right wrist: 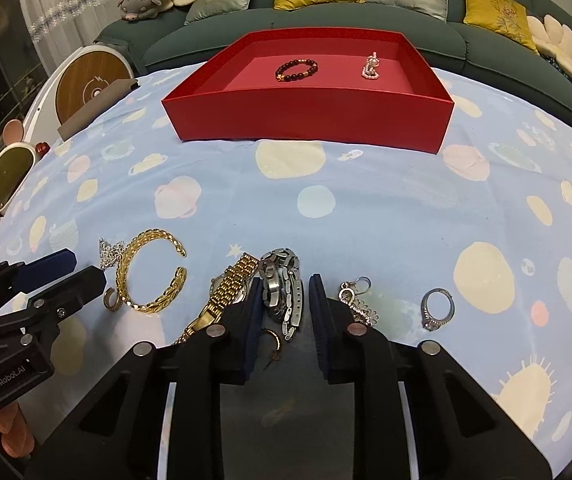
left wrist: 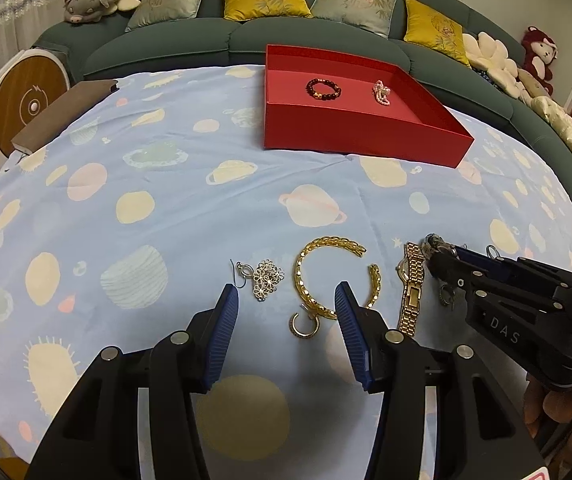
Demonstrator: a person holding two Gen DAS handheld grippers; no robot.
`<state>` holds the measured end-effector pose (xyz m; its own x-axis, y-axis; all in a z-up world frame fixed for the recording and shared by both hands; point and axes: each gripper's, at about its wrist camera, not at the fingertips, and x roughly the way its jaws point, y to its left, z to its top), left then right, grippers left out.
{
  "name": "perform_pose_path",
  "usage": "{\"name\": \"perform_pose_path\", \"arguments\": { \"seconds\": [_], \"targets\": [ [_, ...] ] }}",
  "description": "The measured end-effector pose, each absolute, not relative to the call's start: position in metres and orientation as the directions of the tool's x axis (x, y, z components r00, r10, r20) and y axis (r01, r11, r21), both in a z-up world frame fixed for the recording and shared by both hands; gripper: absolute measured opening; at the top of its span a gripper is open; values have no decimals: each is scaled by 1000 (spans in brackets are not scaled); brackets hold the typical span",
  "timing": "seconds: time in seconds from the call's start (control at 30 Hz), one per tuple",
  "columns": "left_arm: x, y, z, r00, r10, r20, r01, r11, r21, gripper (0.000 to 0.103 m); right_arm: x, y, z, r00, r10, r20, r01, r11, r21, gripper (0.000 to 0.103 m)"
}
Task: Organize jewelry
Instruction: 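Withdraw both tools from the box back toward the remaining jewelry, then grasp the gold cuff bangle with the left tool while the right tool grasps the silver link watch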
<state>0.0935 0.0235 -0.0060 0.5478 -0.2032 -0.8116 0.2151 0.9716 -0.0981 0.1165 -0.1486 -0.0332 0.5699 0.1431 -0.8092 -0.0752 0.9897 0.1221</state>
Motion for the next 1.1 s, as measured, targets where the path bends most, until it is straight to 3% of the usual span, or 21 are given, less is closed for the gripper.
{"name": "perform_pose_path", "arguments": {
  "seconds": [0.7,0.93,1.03,1.1],
  "targets": [
    [111,12,-21,537,-216,-816,192,973,-131,49,93,-165,-7,618,165,-768,-52,984,169,18],
    [113,11,-23,555,-199,-808,196,975,-105,24,91,-166,-5,622,170,-764,-55,983,173,18],
    [113,12,-24,557,-198,-807,204,974,-98,4,91,-166,-4,623,169,-763,-53,983,174,18],
    [113,12,-24,554,-207,-807,211,972,-104,1,91,-166,-4,625,169,-762,-53,983,175,18]
  ]
}}
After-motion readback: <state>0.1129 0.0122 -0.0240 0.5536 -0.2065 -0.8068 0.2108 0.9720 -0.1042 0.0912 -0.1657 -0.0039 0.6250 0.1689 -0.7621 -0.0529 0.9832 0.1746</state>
